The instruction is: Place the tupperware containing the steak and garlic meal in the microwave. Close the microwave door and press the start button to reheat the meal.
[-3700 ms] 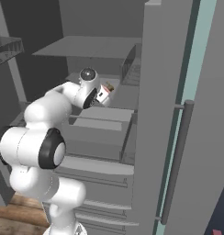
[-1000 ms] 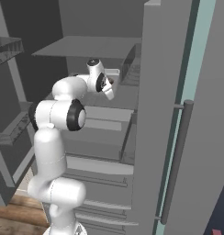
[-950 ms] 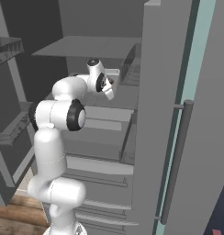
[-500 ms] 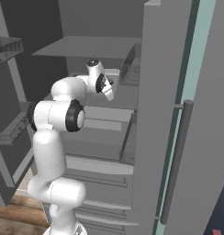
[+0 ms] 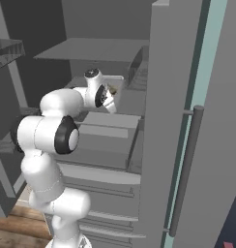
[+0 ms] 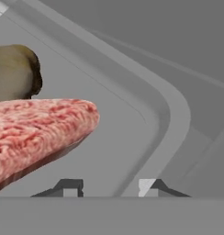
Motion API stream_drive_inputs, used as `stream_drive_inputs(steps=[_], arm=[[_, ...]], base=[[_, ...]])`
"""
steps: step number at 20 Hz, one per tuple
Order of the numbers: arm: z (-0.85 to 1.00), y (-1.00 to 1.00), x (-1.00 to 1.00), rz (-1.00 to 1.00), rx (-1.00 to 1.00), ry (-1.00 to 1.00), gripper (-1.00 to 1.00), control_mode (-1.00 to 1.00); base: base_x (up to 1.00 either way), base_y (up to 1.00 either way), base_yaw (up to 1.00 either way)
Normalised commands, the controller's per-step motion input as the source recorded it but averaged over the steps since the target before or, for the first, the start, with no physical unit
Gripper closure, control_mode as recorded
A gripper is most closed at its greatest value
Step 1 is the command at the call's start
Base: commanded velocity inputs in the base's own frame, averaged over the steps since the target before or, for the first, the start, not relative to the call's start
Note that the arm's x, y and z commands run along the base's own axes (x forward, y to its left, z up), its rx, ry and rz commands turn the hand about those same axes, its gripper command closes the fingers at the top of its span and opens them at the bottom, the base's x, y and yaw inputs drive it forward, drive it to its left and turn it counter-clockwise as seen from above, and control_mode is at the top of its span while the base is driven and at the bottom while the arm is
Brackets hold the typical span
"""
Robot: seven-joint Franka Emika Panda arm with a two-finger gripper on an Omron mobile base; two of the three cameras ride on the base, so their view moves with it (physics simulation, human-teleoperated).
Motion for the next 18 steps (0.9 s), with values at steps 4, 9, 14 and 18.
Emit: stream_drive_inputs(steps=[4,9,14,18], arm=[[0.00,0.00,-1.00,0.00,0.00,-0.05,1.00,-1.00],[0.04,0.00,-1.00,0.00,0.00,-0.10,1.00,-1.00],[0.40,0.00,-1.00,0.00,0.02,-0.19,1.00,-1.00],[0.54,0.00,-1.00,0.02,0.06,-0.14,1.00,-1.00]], base=[[0.00,0.00,0.00],[0.00,0.00,0.00],[0.00,0.00,0.00],[0.00,0.00,0.00]])
